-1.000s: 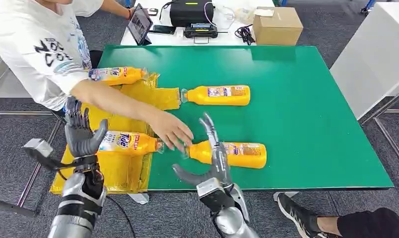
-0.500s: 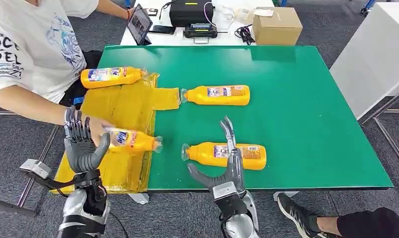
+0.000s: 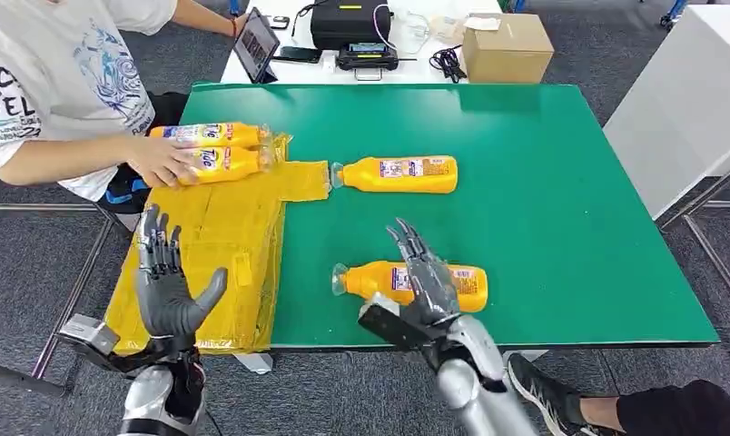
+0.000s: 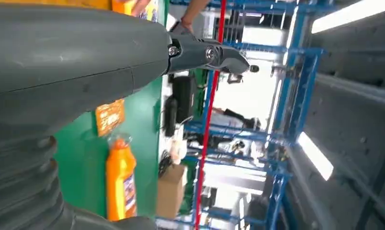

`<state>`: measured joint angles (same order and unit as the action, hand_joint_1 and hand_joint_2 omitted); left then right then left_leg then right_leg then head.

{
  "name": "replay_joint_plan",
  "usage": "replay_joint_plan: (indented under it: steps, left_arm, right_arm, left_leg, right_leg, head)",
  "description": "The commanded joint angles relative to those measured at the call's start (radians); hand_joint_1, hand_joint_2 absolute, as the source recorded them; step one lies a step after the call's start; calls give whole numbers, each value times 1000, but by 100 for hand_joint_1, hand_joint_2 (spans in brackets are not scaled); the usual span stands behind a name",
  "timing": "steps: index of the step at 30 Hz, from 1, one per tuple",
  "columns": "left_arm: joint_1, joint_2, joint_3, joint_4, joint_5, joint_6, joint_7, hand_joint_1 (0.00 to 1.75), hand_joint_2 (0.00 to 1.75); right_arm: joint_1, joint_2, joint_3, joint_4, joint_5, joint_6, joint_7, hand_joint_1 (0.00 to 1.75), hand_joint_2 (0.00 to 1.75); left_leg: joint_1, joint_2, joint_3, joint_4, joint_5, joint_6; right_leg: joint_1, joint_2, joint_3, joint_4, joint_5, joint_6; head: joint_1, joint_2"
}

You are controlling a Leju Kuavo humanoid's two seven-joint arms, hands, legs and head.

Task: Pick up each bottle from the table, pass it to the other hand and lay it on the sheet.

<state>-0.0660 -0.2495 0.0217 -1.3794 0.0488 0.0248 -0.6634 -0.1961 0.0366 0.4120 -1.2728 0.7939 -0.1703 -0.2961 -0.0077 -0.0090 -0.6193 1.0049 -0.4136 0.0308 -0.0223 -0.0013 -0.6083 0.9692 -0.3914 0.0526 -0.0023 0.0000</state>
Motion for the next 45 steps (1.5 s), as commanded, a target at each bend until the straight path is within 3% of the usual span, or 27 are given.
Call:
replay_joint_plan:
  steps: [1, 13, 21, 30, 38, 45]
  left_arm:
    - [-24, -10, -43, 149, -42, -18, 14, 0, 175]
    - [-4, -15, -53, 114, -65, -5, 32, 0, 175]
    - [-29, 3, -74, 127, -75, 17, 40, 0, 175]
    - [-37, 4, -77, 146, -71, 20, 37, 0, 175]
    - [-31, 6, -69, 145, -56, 23, 37, 0, 175]
    - [-14, 6, -42, 130, -30, 21, 46, 0, 175]
  right_arm:
    - [-262, -80, 25, 410, -2, 77, 55, 0, 175]
    - [-275, -112, 53, 431, -31, 128, 99, 0, 175]
    - [-278, -103, 70, 446, -163, 225, 21, 0, 175]
    - [-292, -131, 94, 459, -207, 277, 1, 0, 175]
    - [-325, -168, 152, 500, -227, 307, 43, 0, 175]
    - [-396, -254, 274, 483, -179, 370, 131, 0, 175]
  left_leg:
    - [0, 1, 3, -1, 0, -1]
    - [1, -1, 3, 0, -1, -1]
    - [1, 0, 2, 0, -1, -2]
    - [1, 0, 3, 0, -1, -1]
    - [1, 0, 4, -1, -1, -2]
    - [1, -1, 3, 0, -1, -1]
  right_leg:
    - [0, 0, 3, -1, 0, -1]
    - [1, -1, 3, -1, -1, -1]
    - [1, 0, 3, 0, -1, -2]
    - [1, -1, 3, -1, -1, -2]
    - [1, -1, 4, -1, -1, -2]
    - [1, -1, 4, -1, -1, -2]
  head:
    - [0, 0]
    - [0, 0]
    - [0, 0]
    - [0, 0]
    - [0, 0]
    - [0, 0]
